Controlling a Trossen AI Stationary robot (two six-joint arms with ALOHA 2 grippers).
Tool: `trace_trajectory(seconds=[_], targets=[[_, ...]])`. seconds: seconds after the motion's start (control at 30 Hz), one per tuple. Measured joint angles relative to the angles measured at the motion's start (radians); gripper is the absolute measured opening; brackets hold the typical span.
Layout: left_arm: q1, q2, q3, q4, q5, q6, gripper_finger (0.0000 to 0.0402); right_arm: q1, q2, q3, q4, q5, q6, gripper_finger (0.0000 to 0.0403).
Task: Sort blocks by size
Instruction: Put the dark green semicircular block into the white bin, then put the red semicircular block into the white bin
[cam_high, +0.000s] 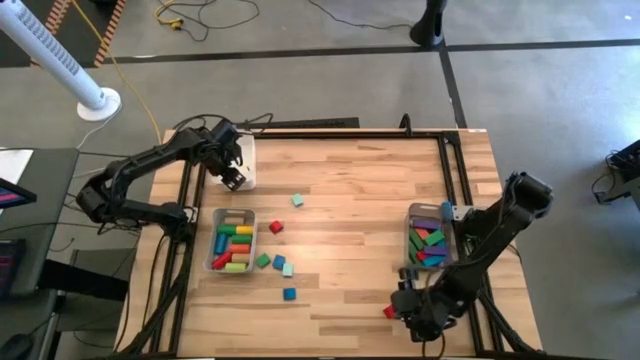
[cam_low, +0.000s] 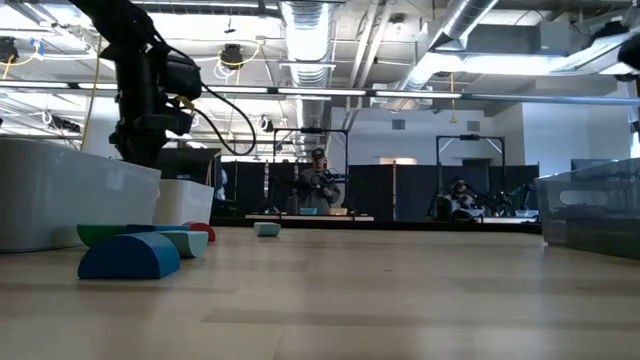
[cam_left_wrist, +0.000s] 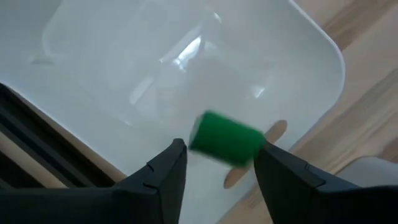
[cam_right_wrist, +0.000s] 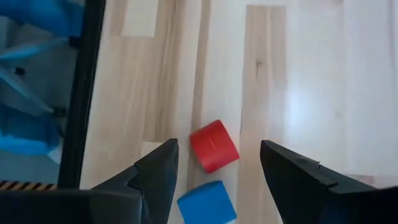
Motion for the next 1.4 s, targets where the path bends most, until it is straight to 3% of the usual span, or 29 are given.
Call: trace_trajectory(seconds=[0.2,0.47,0.7,1.0,1.4], targets=[[0.0,0.0,0.0,-0.003,0.011,-0.021,0.0219,-0.014,0.054,0.0,0.062,-0.08,0.006,0.0255],[0.0,-0.001,0.0,-0.002,0.025,-0.056,0.0258,0.005,0.086,0.0,0.089,-0.088,-0.034,0.0255],[-0.001,-0.001,0.0,-0.009,0.088,-0.079,0.0261,0.002,0.089,0.0,0.069,-0.058,-0.114,0.0255],[-0.005,-0.015,0.0,-0.012,0.097,-0.087,0.0261,-0.035,0.089,0.0,0.071,-0.053,-0.185,0.0255],[-0.005,-0.148,-0.001,0.033,0.097,-0.1,0.0261,-0.051,0.089,-0.029,0.123,-0.115,-0.21,0.0255]])
